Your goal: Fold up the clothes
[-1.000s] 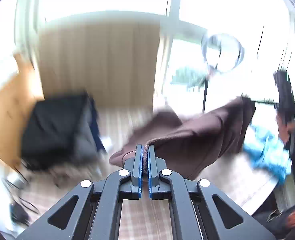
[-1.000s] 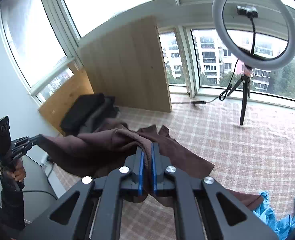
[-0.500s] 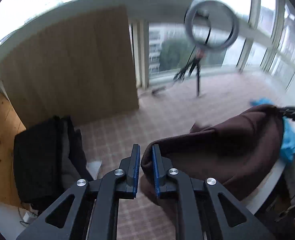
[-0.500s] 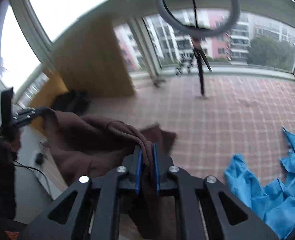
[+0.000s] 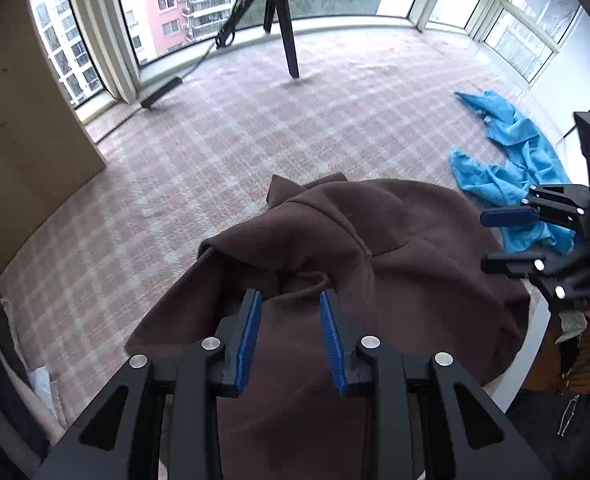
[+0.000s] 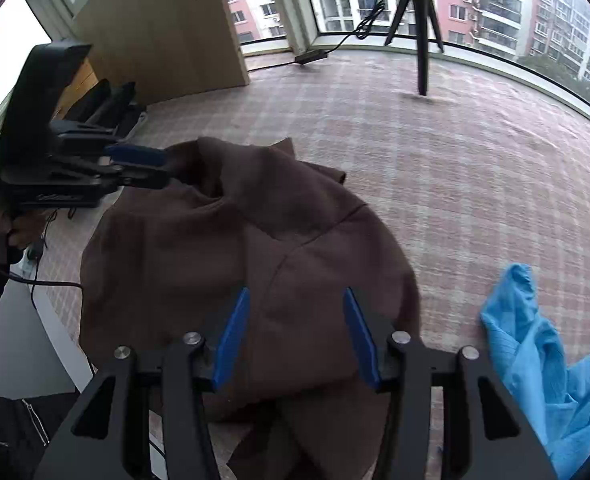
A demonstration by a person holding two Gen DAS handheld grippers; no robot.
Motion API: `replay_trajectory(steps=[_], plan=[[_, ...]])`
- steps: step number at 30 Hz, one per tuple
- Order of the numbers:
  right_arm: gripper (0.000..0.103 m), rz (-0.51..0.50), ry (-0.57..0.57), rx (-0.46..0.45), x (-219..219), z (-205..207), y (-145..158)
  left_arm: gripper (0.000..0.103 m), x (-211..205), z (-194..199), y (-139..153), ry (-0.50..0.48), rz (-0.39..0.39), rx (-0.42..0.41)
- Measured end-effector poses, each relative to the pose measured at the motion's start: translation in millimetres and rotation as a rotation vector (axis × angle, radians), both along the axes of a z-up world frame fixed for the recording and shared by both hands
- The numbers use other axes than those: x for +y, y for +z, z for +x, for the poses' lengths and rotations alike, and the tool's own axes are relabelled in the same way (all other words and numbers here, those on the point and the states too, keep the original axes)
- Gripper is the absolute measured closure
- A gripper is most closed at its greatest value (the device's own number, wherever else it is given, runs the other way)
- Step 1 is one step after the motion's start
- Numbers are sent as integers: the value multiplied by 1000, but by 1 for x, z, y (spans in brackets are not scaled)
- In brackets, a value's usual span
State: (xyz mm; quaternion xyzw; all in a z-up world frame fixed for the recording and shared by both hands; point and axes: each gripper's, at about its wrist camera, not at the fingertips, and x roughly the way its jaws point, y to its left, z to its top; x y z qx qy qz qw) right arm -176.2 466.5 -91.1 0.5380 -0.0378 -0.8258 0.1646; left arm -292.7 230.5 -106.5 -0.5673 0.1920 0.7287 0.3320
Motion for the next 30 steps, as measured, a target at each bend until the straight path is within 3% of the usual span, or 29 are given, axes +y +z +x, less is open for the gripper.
replay_trajectory(steps=[2, 4, 6, 7, 8, 9, 12, 16, 18, 20, 21, 22, 23, 25, 30], plan=[[55, 21, 22, -18, -8, -7, -12, 72, 10, -12, -21, 26, -51, -21], [55, 32, 38, -34, -15, -14, -24, 75, 15, -23, -36, 66, -42, -62], [55, 35, 55, -52, -18, -18, -33, 95, 19, -27, -40, 86, -17, -79], [60, 36, 64, -60, -20, -20, -37, 98, 19, -27, -34, 84, -7, -71], [89, 31, 70, -60, -20, -21, -37, 99, 18, -27, -26, 79, 10, -67], [96, 17, 74, -46, -16, -19, -31, 99, 16, -26, -16, 73, 40, -66], [96, -40, 62, 9, 0, -13, -2, 99, 4, -24, 33, 53, 144, -56], [96, -267, -29, 70, 46, -6, 50, 99, -5, -39, 98, 73, 280, -38], [96, -376, -73, 83, 69, -4, 64, 99, -1, -53, 116, 86, 340, -64], [96, -398, -130, 82, 87, -5, 65, 97, 14, -63, 120, 60, 288, -10], [96, -351, -171, 69, 93, -7, 59, 98, 22, -65, 117, 43, 253, 16], [96, -317, -205, 50, 98, -9, 51, 96, 26, -64, 111, 27, 236, 14], [96, -300, -229, 22, 103, -12, 41, 88, 29, -63, 104, 11, 225, 3], [96, -253, -268, -27, 111, -17, 20, 85, 33, -59, 90, -12, 198, -1], [91, -49, -250, -81, 112, -22, -8, 79, 11, -46, 62, -20, 83, 24]])
